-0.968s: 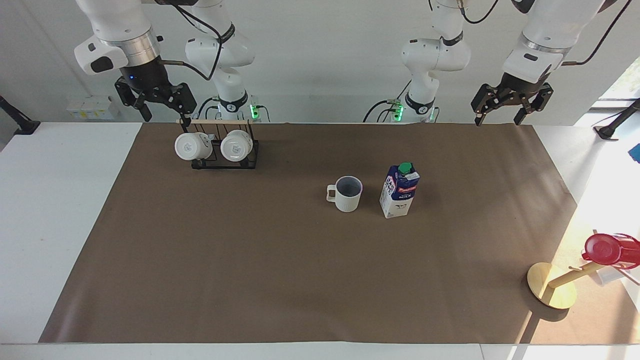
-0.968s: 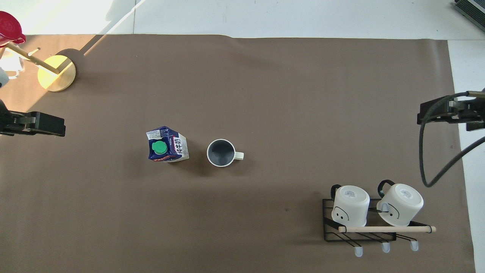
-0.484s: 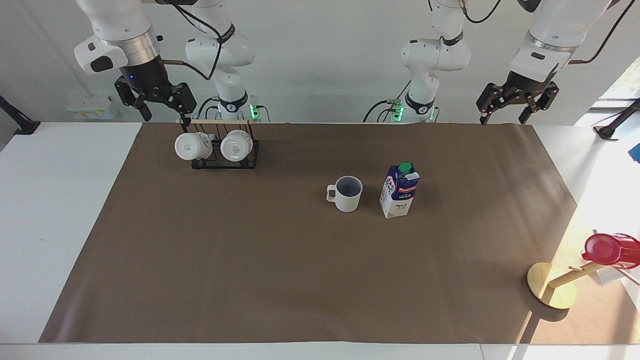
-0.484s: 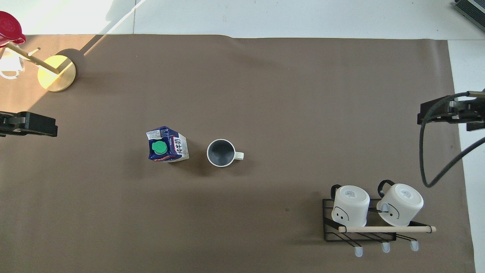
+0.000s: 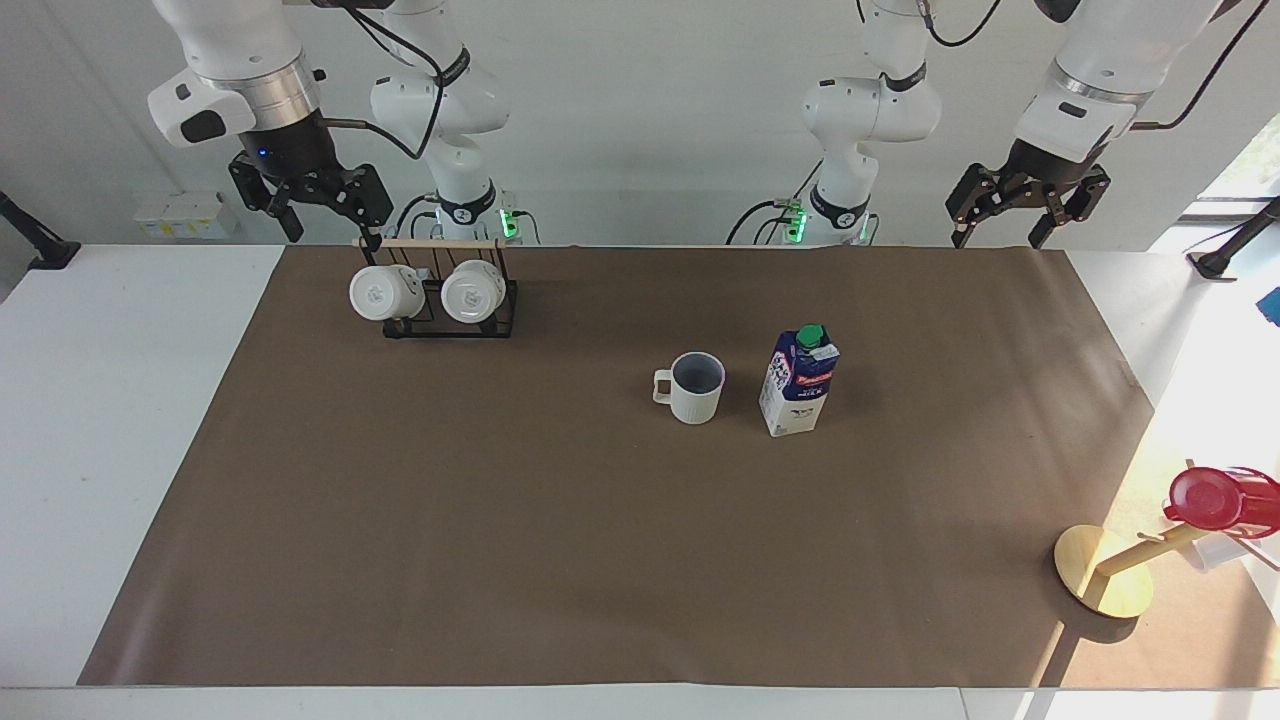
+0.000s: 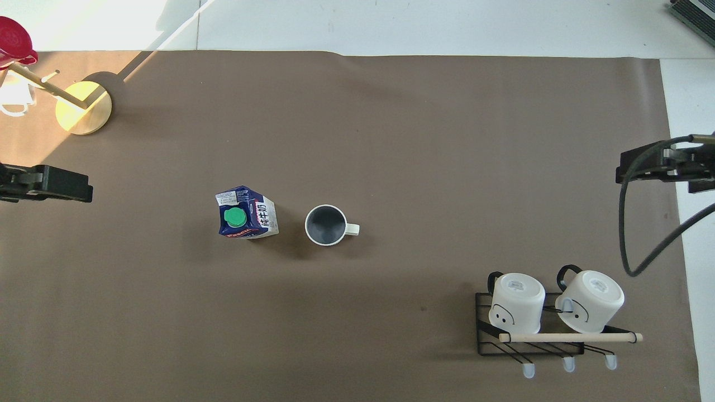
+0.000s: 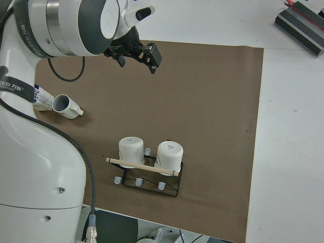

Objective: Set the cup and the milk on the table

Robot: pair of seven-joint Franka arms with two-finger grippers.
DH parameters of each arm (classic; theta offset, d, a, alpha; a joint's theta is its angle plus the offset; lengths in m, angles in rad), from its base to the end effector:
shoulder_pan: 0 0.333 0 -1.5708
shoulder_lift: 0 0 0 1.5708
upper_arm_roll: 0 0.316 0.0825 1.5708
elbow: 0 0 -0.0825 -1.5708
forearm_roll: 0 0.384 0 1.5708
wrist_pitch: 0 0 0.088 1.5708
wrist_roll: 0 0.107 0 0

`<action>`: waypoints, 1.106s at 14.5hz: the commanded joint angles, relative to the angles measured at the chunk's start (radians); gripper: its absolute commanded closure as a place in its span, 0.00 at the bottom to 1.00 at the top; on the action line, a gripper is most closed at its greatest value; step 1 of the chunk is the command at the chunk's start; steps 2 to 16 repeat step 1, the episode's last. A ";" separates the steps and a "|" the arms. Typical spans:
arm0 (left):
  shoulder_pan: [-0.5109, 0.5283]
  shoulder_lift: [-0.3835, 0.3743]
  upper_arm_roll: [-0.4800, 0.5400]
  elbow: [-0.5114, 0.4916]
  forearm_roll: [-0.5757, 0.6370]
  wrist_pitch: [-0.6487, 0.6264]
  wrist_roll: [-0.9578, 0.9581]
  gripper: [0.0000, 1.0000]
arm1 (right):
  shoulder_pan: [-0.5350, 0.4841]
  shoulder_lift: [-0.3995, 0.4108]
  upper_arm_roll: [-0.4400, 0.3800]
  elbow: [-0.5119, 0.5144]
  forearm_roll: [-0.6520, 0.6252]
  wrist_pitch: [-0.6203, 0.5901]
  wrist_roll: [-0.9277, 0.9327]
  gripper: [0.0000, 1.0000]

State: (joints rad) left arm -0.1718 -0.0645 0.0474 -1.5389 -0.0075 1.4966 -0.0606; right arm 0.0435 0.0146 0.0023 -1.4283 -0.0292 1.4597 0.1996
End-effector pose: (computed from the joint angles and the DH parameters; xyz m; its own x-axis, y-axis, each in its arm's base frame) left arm 0.5226 -0.0652 0.6677 0.9977 -0.0643 0.0215 -0.0646 -0.9978 0.0118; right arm 0.5468 0.0217 0.6731 0.9875 -0.1563 0.0222 -0.1569 -0.9873 0.0250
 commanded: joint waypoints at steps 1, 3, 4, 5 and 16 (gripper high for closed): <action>0.011 -0.015 -0.007 -0.007 -0.019 -0.013 0.012 0.00 | -0.011 -0.016 0.007 -0.017 0.017 0.001 -0.016 0.00; 0.011 -0.015 -0.007 -0.007 -0.019 -0.013 0.012 0.00 | -0.011 -0.016 0.007 -0.017 0.017 0.001 -0.016 0.00; 0.011 -0.015 -0.007 -0.007 -0.019 -0.013 0.012 0.00 | -0.011 -0.016 0.007 -0.017 0.017 0.001 -0.016 0.00; 0.011 -0.015 -0.007 -0.007 -0.019 -0.013 0.012 0.00 | -0.011 -0.016 0.007 -0.017 0.017 0.001 -0.016 0.00; 0.011 -0.015 -0.007 -0.007 -0.019 -0.013 0.012 0.00 | -0.011 -0.016 0.007 -0.017 0.017 0.001 -0.016 0.00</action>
